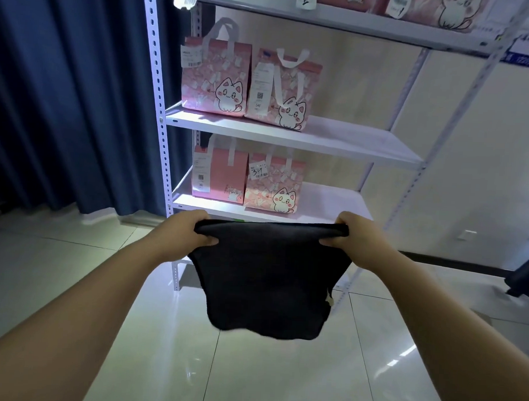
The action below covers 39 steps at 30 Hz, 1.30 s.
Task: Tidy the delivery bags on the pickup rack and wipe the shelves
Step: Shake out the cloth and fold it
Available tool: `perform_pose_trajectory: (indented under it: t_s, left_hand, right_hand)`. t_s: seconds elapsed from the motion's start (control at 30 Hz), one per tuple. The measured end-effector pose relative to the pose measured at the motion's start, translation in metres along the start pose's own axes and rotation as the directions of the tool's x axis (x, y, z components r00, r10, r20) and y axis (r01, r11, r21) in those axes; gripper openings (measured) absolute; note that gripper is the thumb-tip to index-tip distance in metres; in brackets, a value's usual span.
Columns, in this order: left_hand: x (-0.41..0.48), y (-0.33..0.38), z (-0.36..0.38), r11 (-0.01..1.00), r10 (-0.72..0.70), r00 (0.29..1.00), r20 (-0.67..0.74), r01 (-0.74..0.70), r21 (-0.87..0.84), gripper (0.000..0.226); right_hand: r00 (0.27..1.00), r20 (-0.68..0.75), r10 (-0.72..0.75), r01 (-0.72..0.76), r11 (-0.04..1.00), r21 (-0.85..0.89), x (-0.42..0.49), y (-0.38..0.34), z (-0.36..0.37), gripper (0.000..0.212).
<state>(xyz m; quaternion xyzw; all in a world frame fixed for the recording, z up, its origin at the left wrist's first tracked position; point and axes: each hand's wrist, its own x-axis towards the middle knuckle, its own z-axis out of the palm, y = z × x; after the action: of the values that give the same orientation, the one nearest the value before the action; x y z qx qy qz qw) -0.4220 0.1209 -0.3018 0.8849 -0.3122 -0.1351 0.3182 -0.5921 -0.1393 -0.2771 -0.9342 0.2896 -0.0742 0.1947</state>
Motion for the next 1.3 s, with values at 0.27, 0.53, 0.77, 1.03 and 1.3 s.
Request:
perform_pose_trajectory:
  t_s: [0.27,0.53,0.77,1.03,1.3]
  left_hand:
    - [0.001,0.000,0.005,0.972,-0.156,0.988,0.022,0.157,-0.172,0.012]
    - [0.007,-0.005,0.011,0.627,-0.263,0.961,0.080,0.233,-0.743,0.016]
    - [0.022,-0.025,0.032,0.665,-0.476,0.870,-0.128,0.261,-0.699,0.031]
    - [0.026,-0.057,0.059,0.640,-0.582,0.798,0.154,0.567,-0.518,0.056]
    - [0.001,-0.099,0.097,0.466,-0.575,0.587,0.570,0.808,-0.361,0.028]
  right_hand:
    - [0.998,-0.038,0.041,-0.035,0.990,0.135,0.002,-0.003,0.003,0.031]
    - [0.992,-0.042,0.123,-0.090,0.884,0.458,0.006,0.009,0.003,0.026]
    - [0.980,0.138,0.144,-0.196,0.559,0.806,-0.002,0.009,0.014,0.004]
    - [0.892,0.133,0.432,-0.440,0.761,0.476,0.000,0.030,0.073,0.016]
    - [0.681,0.550,0.483,-0.438,0.871,-0.223,-0.016,0.041,0.134,0.025]
